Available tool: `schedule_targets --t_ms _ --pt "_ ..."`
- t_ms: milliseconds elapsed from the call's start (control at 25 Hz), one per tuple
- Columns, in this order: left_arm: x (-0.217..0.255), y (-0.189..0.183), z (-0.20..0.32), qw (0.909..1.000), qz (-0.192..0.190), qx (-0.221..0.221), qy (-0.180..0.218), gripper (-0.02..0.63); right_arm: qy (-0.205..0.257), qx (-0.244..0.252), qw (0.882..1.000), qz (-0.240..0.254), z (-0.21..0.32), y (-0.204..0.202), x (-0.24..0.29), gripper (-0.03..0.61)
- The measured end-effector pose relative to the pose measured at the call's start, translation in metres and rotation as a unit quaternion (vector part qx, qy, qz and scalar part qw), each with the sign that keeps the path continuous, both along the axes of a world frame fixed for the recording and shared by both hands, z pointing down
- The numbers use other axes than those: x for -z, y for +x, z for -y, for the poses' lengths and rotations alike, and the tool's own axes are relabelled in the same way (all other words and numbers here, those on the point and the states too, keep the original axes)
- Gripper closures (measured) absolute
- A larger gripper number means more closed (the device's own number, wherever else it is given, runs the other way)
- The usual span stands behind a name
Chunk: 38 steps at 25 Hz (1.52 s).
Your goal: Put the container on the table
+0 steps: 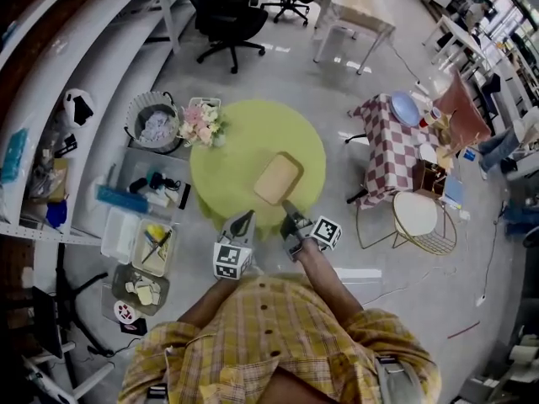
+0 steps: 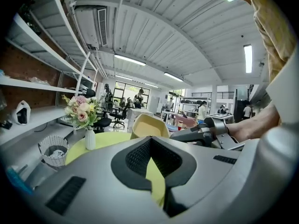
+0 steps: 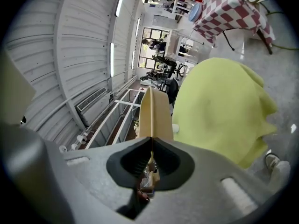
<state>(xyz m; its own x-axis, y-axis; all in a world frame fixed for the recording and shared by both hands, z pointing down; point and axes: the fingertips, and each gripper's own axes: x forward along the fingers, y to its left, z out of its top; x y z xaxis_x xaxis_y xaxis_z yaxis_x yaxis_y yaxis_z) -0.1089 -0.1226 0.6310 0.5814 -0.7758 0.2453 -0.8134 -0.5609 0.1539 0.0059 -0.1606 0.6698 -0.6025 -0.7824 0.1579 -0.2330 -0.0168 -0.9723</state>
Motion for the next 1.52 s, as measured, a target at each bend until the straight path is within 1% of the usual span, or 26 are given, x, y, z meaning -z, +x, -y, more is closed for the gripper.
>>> schedule_targets --t_ms 160,200,360,520,680,800,840,1040,1240,1400,1520 --pt "-0.005 -0.001 0.012 0.9999 -0.002 -0.011 0.000 0.609 0.021 -0.005 1.000 0.005 0.013 -0.003 0.003 0.566" --pt "-0.006 0.000 0.015 0.9999 0.000 -0.015 -0.001 0.609 0.018 -0.008 1.000 0.002 0.015 -0.002 0.001 0.566" --pt "-0.005 -0.001 0.027 0.9996 0.004 -0.026 -0.005 0.609 -0.020 -0.025 0.999 -0.016 0.024 0.002 -0.009 0.566" --pt "-0.004 -0.005 0.043 0.9998 0.004 -0.018 -0.004 0.609 -0.011 -0.017 1.000 -0.007 0.042 -0.002 -0.007 0.566" --pt "-0.008 -0.002 0.055 0.9999 0.007 -0.012 -0.005 0.609 -0.016 -0.011 1.000 -0.005 0.053 -0.001 -0.013 0.566" --pt "-0.007 0.004 0.063 0.9999 0.011 -0.013 -0.003 0.609 0.009 0.008 1.000 0.004 0.065 -0.002 -0.012 0.566" --pt "-0.008 0.005 0.066 0.9999 0.012 -0.012 -0.004 0.609 0.009 0.012 1.000 0.005 0.068 -0.002 -0.013 0.566" --pt "-0.007 0.009 0.077 0.9999 0.012 0.001 -0.004 0.609 -0.016 0.017 1.000 -0.003 0.074 0.003 -0.020 0.565" --pt "-0.009 0.012 0.082 0.9998 0.019 0.009 -0.002 0.609 -0.014 0.027 1.000 -0.003 0.082 0.006 -0.029 0.566" --pt "-0.010 0.009 0.089 0.9996 0.021 0.021 0.000 0.610 -0.028 0.028 0.999 -0.007 0.086 0.008 -0.039 0.566" --pt "-0.009 0.012 0.090 0.9995 0.024 0.021 0.002 0.609 -0.034 0.029 0.999 -0.008 0.087 0.011 -0.044 0.566"
